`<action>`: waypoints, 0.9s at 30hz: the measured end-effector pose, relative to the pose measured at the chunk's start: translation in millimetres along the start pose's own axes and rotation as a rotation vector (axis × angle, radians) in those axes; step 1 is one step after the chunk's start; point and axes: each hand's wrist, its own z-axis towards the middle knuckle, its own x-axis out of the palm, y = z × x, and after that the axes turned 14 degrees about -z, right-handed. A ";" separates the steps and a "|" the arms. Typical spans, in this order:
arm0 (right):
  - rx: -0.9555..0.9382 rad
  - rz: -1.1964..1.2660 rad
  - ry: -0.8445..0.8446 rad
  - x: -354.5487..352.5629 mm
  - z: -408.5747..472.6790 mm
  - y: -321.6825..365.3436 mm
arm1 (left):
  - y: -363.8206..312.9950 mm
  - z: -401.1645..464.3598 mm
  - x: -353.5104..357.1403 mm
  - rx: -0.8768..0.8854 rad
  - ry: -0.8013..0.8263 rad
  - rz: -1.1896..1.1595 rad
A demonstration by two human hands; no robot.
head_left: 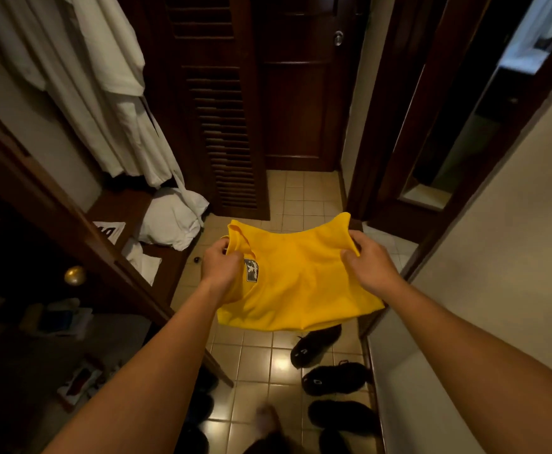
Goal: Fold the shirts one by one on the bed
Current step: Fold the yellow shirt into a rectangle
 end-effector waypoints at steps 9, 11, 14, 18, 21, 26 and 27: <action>-0.018 -0.014 0.085 24.5 132.5 32.3 | -13.5 125.1 11.1 -0.055 -0.101 -0.100; -0.041 -0.032 0.090 27.9 167.6 47.4 | -20.9 153.5 8.1 -0.063 -0.108 -0.083; -0.073 -0.054 0.111 35.5 211.6 72.7 | -28.5 185.2 -1.9 -0.049 -0.148 -0.093; -0.136 -0.064 0.151 50.3 258.7 110.8 | -36.7 219.8 -21.1 -0.039 -0.244 -0.153; -0.189 -0.059 0.195 64.5 295.0 137.5 | -41.8 243.0 -36.7 -0.040 -0.347 -0.215; -0.302 -0.049 0.284 85.6 359.3 184.9 | -54.0 284.4 -59.9 -0.054 -0.481 -0.226; -0.331 -0.049 0.301 92.6 378.1 195.8 | -56.7 296.8 -65.8 -0.068 -0.513 -0.227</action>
